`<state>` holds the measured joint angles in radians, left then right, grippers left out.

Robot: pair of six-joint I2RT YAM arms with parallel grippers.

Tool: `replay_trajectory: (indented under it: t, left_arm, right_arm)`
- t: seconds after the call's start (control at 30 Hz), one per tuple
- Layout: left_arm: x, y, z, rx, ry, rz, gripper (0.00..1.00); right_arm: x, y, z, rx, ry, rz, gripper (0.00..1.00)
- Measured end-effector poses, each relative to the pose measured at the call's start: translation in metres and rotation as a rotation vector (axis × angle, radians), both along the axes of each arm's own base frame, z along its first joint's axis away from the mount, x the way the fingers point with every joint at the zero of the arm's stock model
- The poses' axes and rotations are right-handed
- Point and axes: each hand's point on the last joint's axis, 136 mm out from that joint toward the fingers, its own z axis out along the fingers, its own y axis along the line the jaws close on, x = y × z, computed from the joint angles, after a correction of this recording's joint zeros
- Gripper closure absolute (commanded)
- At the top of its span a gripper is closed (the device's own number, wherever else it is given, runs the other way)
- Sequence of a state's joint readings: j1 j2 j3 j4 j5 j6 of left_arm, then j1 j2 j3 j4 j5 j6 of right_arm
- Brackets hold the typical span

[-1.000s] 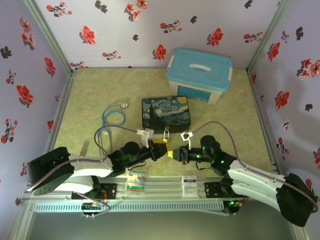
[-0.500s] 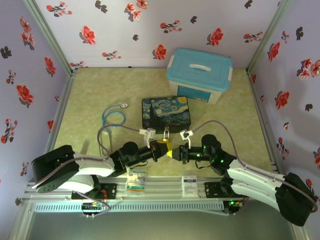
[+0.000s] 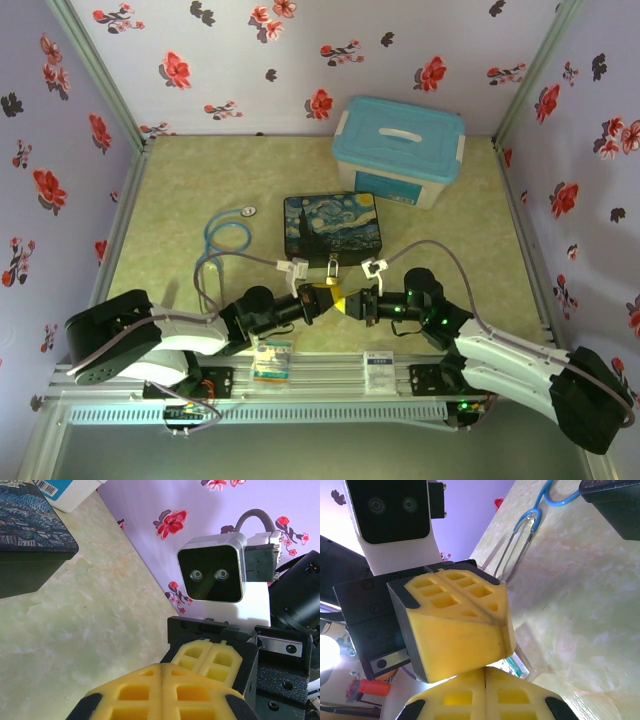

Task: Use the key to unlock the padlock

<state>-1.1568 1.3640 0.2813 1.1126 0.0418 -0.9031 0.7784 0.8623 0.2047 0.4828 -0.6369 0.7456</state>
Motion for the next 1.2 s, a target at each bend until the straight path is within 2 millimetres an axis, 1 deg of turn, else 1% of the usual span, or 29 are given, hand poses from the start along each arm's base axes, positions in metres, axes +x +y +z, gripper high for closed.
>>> replay_trajectory:
  t: [0.03, 0.1, 0.13, 0.17, 0.23, 0.27, 0.4, 0.5, 0.7, 0.77, 0.93, 1.03, 1.1, 1.17, 1.2]
  left_arm:
    - [0.0, 0.0, 0.0, -0.001, 0.001, 0.0, 1.0]
    - [0.0, 0.0, 0.003, -0.013, -0.001, 0.004, 1.0]
    - [0.002, 0.001, 0.004, -0.016, -0.002, 0.012, 1.0]
    - [0.002, 0.001, 0.005, -0.019, -0.003, 0.018, 1.0]
    - [0.004, 0.003, 0.009, -0.025, -0.005, 0.035, 1.0]
    - [0.006, 0.004, 0.009, -0.022, -0.005, 0.046, 1.0]
    - [0.012, 0.009, 0.003, 0.007, 0.005, 0.091, 1.0]
    - [0.019, 0.012, 0.004, -0.004, 0.015, 0.136, 1.0]
    - [0.031, 0.021, 0.026, -0.106, 0.024, 0.221, 1.0]
    - [0.033, 0.023, 0.039, -0.145, 0.018, 0.24, 1.0]
    - [0.038, 0.03, 0.073, -0.25, 0.002, 0.28, 1.0]
    - [0.04, 0.033, 0.084, -0.286, -0.006, 0.292, 1.0]
    - [0.04, 0.032, 0.088, -0.298, -0.006, 0.292, 1.0]
    - [0.04, 0.032, 0.093, -0.31, -0.009, 0.291, 1.0]
    - [0.04, 0.032, 0.095, -0.317, -0.01, 0.29, 1.0]
  right_arm:
    - [0.0, 0.0, 0.0, 0.0, 0.006, -0.002, 0.71]
    - [0.005, -0.002, -0.003, -0.01, 0.013, -0.029, 0.59]
    - [0.007, -0.003, -0.004, -0.014, 0.017, -0.042, 0.47]
    - [0.009, -0.005, -0.005, -0.018, 0.02, -0.056, 0.38]
    - [0.011, -0.007, -0.006, -0.02, 0.017, -0.076, 0.27]
    - [0.012, -0.009, -0.004, -0.016, 0.01, -0.085, 0.25]
    - [0.015, -0.012, 0.008, 0.035, -0.016, -0.116, 0.21]
    - [0.017, -0.012, 0.017, 0.095, -0.016, -0.14, 0.16]
    - [0.025, -0.013, 0.037, 0.221, 0.011, -0.189, 0.14]
    - [0.028, -0.013, 0.047, 0.266, 0.015, -0.196, 0.14]
    - [0.033, -0.01, 0.063, 0.357, 0.047, -0.204, 0.17]
    - [0.034, -0.006, 0.066, 0.386, 0.066, -0.195, 0.21]
    - [0.034, -0.002, 0.065, 0.393, 0.077, -0.184, 0.24]
    - [0.034, 0.003, 0.065, 0.401, 0.085, -0.173, 0.3]
    - [0.034, 0.005, 0.066, 0.405, 0.089, -0.166, 0.31]
